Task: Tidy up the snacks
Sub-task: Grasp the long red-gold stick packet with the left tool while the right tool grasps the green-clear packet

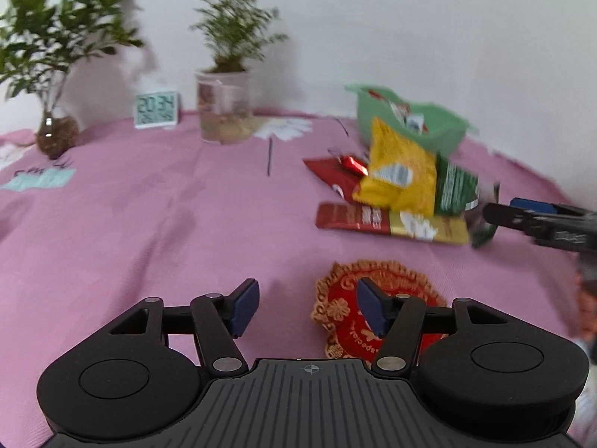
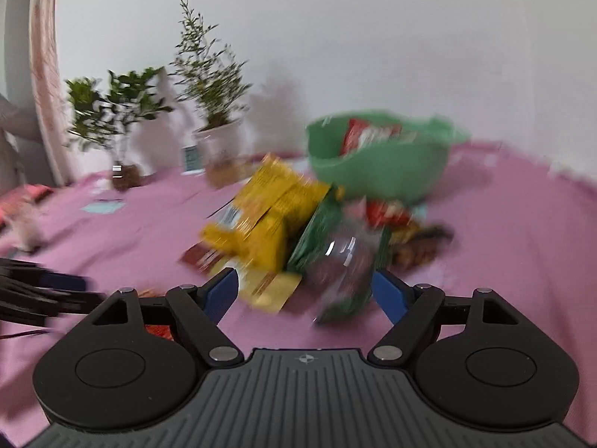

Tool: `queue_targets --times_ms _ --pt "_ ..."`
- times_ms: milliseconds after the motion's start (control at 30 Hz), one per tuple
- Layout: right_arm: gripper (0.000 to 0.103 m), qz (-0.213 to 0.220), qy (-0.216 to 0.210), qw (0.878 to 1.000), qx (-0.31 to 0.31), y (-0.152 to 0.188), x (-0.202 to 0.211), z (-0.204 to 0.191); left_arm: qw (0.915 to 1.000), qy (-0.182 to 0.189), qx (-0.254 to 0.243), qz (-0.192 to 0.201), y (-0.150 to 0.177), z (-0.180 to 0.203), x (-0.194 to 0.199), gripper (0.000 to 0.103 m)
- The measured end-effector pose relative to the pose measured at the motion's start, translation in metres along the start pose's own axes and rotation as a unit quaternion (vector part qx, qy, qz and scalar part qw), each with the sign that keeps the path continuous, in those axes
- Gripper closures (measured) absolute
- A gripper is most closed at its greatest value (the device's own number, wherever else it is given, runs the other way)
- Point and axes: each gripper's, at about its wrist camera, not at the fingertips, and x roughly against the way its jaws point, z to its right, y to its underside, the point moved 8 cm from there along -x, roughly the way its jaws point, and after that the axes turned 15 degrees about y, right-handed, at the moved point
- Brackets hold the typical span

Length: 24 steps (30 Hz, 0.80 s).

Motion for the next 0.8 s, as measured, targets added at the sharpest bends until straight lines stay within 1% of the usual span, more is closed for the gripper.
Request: queue_targets --times_ms 67,100,133,167,200,233,267,300,333,400,433,467,533,567,600,633,700,733,767,800 --pt "0.020 0.026 0.025 0.999 0.021 -0.009 -0.008 -0.001 0.9999 0.000 0.004 0.012 -0.007 0.001 0.009 0.000" --pt "0.020 0.028 0.035 0.999 0.029 -0.011 -0.014 -0.002 0.9998 0.003 0.006 0.016 -0.010 0.002 0.012 0.000" --pt "0.021 0.031 0.041 0.998 0.038 -0.013 -0.017 -0.004 0.9998 0.006 0.007 0.019 -0.013 0.003 0.014 0.000" --pt "0.023 0.044 0.039 0.997 0.045 -0.016 -0.016 -0.009 0.9997 0.004 0.006 0.023 -0.015 0.004 0.014 0.000" --pt "0.025 0.058 0.024 0.997 0.048 -0.017 -0.009 -0.015 0.9997 0.000 0.005 0.026 -0.017 0.005 0.014 0.000" --pt "0.027 0.067 -0.010 0.997 0.048 -0.016 -0.002 -0.023 0.9996 -0.002 0.004 0.027 -0.018 0.006 0.013 0.000" --pt "0.027 0.065 -0.063 0.995 0.049 -0.015 0.005 -0.034 0.9996 -0.001 0.006 0.027 -0.018 0.007 0.012 0.000" --pt "0.028 0.051 -0.096 0.992 0.057 -0.011 0.008 -0.043 0.9996 0.003 0.011 0.026 -0.018 0.008 0.010 0.000" --pt "0.028 0.030 -0.116 0.990 0.076 -0.005 0.005 -0.053 0.9995 0.013 0.018 0.024 -0.018 0.010 0.008 0.000" --pt "0.028 0.011 -0.098 0.988 0.115 0.003 -0.009 -0.063 0.9983 0.037 0.040 0.018 -0.020 0.014 0.001 0.000" --pt "0.027 -0.006 -0.092 0.987 0.131 0.007 -0.019 -0.066 0.9977 0.045 0.048 0.018 -0.021 0.016 -0.002 0.000" --pt "0.027 -0.025 -0.095 0.986 0.132 0.011 -0.029 -0.066 0.9970 0.051 0.055 0.019 -0.022 0.018 -0.004 0.000" --pt "0.027 -0.076 -0.103 0.986 0.108 0.020 -0.045 -0.063 0.9961 0.058 0.064 0.019 -0.021 0.022 -0.008 0.000" --pt "0.028 -0.099 -0.113 0.984 0.092 0.023 -0.047 -0.062 0.9960 0.058 0.065 0.017 -0.021 0.023 -0.010 0.000" --pt "0.029 -0.103 -0.128 0.983 0.078 0.025 -0.042 -0.062 0.9960 0.057 0.067 0.014 -0.020 0.023 -0.011 0.000" --pt "0.030 -0.105 -0.152 0.980 0.072 0.026 -0.031 -0.066 0.9959 0.058 0.068 0.012 -0.019 0.023 -0.012 0.000" --pt "0.031 -0.113 -0.238 0.962 0.074 0.033 0.002 -0.078 0.9952 0.060 0.077 0.007 -0.017 0.021 -0.015 0.000" --pt "0.034 -0.099 -0.255 0.958 0.086 0.033 0.016 -0.081 0.9948 0.061 0.082 0.005 -0.018 0.021 -0.017 0.000" --pt "0.034 -0.071 -0.234 0.964 0.103 0.031 0.025 -0.077 0.9943 0.063 0.086 0.004 -0.020 0.020 -0.020 0.000" --pt "0.034 -0.049 -0.198 0.973 0.110 0.026 0.027 -0.070 0.9939 0.064 0.090 0.003 -0.022 0.021 -0.023 0.000"
